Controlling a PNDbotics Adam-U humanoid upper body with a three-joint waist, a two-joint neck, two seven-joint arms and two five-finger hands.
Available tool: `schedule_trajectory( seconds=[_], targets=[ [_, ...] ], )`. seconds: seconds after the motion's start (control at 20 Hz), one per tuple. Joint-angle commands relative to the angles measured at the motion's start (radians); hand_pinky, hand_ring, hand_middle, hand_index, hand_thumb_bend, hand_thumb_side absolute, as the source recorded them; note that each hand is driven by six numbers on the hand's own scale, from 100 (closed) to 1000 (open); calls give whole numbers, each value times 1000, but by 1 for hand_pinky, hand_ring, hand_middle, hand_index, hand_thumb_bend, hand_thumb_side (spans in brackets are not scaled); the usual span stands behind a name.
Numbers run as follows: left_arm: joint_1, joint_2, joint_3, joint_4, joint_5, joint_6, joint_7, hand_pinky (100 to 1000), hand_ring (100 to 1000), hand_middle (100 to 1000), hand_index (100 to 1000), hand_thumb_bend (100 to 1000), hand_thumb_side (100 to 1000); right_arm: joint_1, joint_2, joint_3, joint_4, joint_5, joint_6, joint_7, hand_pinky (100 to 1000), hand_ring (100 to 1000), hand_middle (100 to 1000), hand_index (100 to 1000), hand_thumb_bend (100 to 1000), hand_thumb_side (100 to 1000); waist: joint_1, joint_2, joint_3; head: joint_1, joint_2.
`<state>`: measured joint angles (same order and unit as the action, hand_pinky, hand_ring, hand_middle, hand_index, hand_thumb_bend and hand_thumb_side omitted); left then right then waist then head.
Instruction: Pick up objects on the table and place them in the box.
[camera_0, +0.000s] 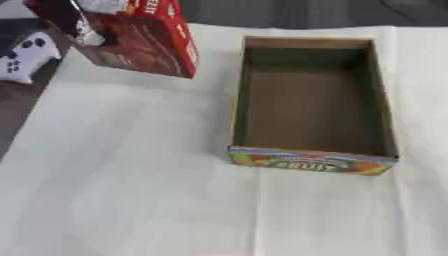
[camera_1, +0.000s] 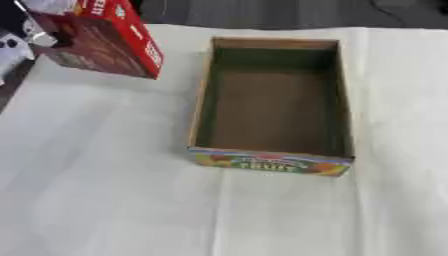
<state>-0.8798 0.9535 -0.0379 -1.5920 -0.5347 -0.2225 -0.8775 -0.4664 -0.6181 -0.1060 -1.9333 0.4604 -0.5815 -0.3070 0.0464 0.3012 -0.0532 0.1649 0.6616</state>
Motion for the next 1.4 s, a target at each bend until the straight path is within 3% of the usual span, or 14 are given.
schedule_trajectory(
  seconds=[0.05, 0.3, 0.4, 0.45, 0.7, 1.1, 1.4],
  targets=[
    [-36, 4, 16, -10, 43, -38, -22, 419, 498, 534, 569, 100, 100, -5, -26, -11, -4, -5, 0, 2, 347, 495, 532, 630, 100, 771, 0, -31, 1, -11, -12],
    [-96, -53, -17, -5, 118, -49, -28, 420, 495, 530, 568, 100, 100, -4, -23, -11, 2, -5, 0, 3, 347, 495, 531, 629, 100, 771, 0, -40, -3, -11, -11],
    [-122, -86, -35, -3, 124, -58, -29, 419, 495, 530, 568, 100, 100, -4, -21, -12, 4, -6, 1, 3, 347, 495, 531, 629, 100, 809, 0, -44, -7, -13, -11],
    [-135, -104, -42, -2, 126, -65, -29, 419, 494, 529, 567, 100, 100, -3, -20, -12, 6, -6, 1, 3, 347, 495, 531, 629, 100, 770, 1, -46, -12, -14, -11],
    [-189, -190, -80, 17, 119, -77, -29, 416, 492, 527, 565, 100, 100, -2, -14, -15, 10, -8, 4, 3, 346, 495, 530, 629, 100, 770, 7, -55, -31, -19, -6],
    [-242, -320, -152, 53, 91, -110, -29, 420, 494, 528, 566, 100, 100, -18, -8, -7, 10, -13, 2, 7, 347, 495, 530, 628, 100, 771, 18, -66, -92, -17, -8],
    [-257, -377, -176, 80, 85, -126, -29, 414, 490, 524, 562, 100, 100, -26, -8, -5, 11, -17, -1, 10, 347, 495, 530, 628, 100, 770, 27, -63, -136, -16, -8]
  ],
)
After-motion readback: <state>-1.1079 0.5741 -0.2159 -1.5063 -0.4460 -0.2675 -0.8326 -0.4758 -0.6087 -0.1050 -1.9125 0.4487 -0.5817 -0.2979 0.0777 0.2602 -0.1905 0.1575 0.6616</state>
